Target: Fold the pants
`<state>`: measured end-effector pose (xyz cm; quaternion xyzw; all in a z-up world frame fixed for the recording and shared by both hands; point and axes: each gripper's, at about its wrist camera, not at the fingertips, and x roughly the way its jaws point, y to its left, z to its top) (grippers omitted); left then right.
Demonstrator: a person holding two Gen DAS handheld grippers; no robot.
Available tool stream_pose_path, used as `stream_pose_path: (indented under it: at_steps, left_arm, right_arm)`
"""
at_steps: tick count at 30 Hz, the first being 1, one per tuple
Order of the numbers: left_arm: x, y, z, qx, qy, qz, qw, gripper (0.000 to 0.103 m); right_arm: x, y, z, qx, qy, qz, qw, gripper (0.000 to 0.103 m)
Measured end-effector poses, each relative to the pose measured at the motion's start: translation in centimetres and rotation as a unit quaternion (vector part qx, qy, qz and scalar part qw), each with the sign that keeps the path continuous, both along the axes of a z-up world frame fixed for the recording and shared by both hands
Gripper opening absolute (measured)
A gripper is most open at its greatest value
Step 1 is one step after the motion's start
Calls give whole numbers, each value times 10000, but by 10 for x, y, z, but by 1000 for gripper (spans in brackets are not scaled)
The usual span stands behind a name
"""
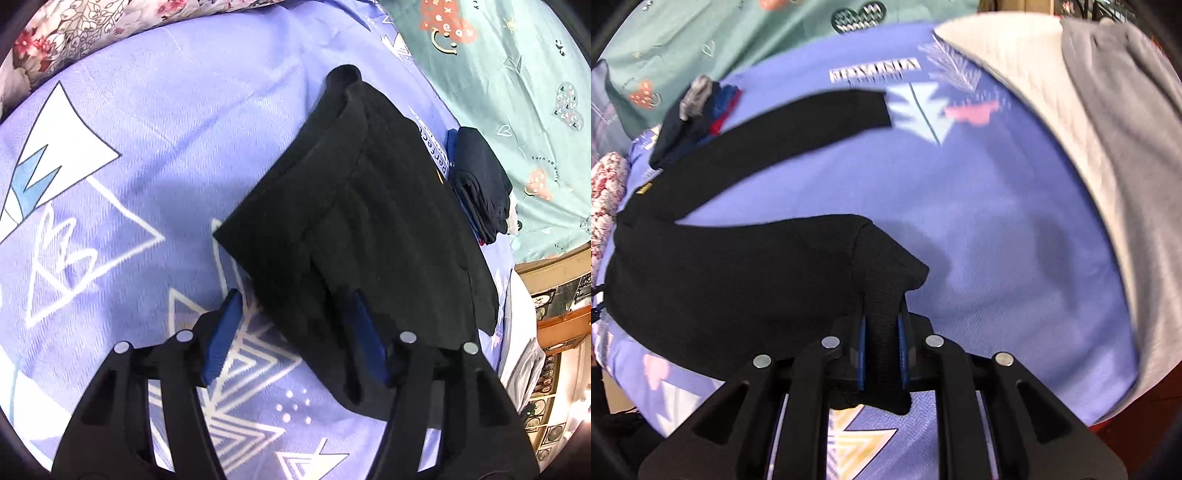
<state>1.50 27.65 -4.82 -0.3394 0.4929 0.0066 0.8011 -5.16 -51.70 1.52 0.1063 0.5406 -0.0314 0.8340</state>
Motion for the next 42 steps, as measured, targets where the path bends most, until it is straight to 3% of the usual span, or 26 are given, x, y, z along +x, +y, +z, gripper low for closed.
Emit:
stream_pose_path:
  at_steps: [4,6,7,8,15,18,22,25,28,30,32,34,36,37,39,40,42]
  left_arm:
    - [14,-9,-4,278,4,-63,9996,59]
    - [14,-10,-5,394,-124,29,9991,40]
    - [16,-12,-5,394,-153,16,9991,22]
    - [15,-16,-4,320,-230,-22,9992,14]
    - [-28,-15,63,295,-1143,27,9930,11]
    - [-52,-16,83,357,-1295,-64,9909,11]
    - [-68,-13,69,327,-1000,-159,9943,11]
    - [-72,-12,30,308,-526,-151,9980,11]
    - [-75,-11,-1,188,-192,-164,9995,18]
    - [-77,-11,-11,281,-8,-194,9994,29]
    - [-83,-5,-7,342,30,-189,9992,48]
    - [-96,9,7,634,-27,33,9980,58]
    - [-109,21,26,877,-160,202,9958,58]
    - [-114,20,39,1043,-322,221,9938,58]
    - [-114,3,61,1244,-669,-18,9900,62]
    - [-111,-9,67,1279,-790,-231,9884,70]
    - [-93,-55,70,1386,-936,-883,9820,77]
  right_arm:
    - [-3,-13,-10,306,-32,-174,9994,15]
    - [1,-12,-11,291,-32,-173,9994,15]
    - [1,-12,-11,255,-30,-166,9995,15]
    - [-1,-9,-10,235,-39,-168,9996,15]
    - [-21,-15,31,407,-600,-151,9973,15]
    - [-33,-19,58,324,-758,-145,9965,15]
    - [-49,-37,92,542,-1074,-248,9924,15]
    - [-49,-41,80,579,-782,-232,9950,15]
    - [-47,-42,43,603,-266,-296,9974,15]
    - [-46,-43,16,577,79,-357,9977,16]
    - [-45,-41,-2,193,259,-461,9984,27]
    - [-49,-46,3,-311,61,-738,9968,47]
    - [-56,-48,21,-568,-303,-964,9933,47]
    - [-59,-46,32,-469,-499,-932,9933,47]
    - [-60,-28,49,-5,-772,-493,9958,47]
    - [-58,-10,56,128,-862,-138,9961,47]
    - [-52,22,59,258,-867,416,9950,48]
